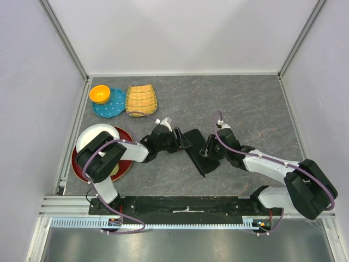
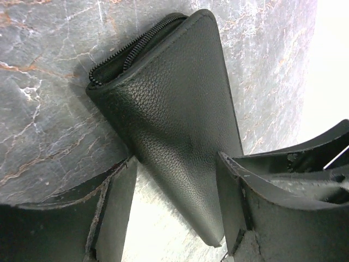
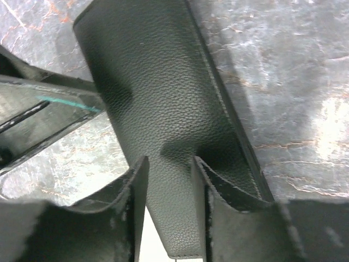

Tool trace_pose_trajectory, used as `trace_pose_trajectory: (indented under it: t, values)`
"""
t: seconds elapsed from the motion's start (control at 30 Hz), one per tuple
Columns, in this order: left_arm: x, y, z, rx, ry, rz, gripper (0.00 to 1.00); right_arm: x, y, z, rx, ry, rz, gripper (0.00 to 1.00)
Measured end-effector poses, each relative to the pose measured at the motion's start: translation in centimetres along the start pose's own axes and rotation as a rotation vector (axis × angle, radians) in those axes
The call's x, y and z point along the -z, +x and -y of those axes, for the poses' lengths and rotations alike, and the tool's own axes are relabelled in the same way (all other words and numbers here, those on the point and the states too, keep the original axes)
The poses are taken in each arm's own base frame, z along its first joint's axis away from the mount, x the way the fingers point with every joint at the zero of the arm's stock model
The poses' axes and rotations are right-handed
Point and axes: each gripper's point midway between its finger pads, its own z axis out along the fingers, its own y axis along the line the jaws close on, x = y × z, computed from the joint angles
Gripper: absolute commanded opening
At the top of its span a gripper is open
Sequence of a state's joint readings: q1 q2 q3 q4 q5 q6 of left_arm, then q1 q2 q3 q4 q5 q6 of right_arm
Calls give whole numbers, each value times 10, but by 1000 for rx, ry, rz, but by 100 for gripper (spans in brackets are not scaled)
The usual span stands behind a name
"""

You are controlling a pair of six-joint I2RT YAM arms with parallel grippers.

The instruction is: Sort the hair-cutting tools

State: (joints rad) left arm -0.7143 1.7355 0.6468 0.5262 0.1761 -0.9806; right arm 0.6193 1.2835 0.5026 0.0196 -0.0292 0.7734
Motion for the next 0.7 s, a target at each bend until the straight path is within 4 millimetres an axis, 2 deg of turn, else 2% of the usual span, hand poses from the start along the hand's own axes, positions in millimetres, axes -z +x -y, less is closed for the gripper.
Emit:
trace_pose_trajectory:
  t: [0.27,0.43,0.53,0.7]
  values:
    - [-13,-4,7,-6,-20,-9,67,15,-13,1,105,67,16,64]
    - [-19,-6,9,-4,-48,-31,66,36,-20,-3,166,71,28,63]
    - [-21,-6,10,-2,-60,-40,65,53,-8,-8,194,47,-6,61]
    - [-22,-6,9,3,-86,-54,64,73,27,-24,226,-35,-93,59]
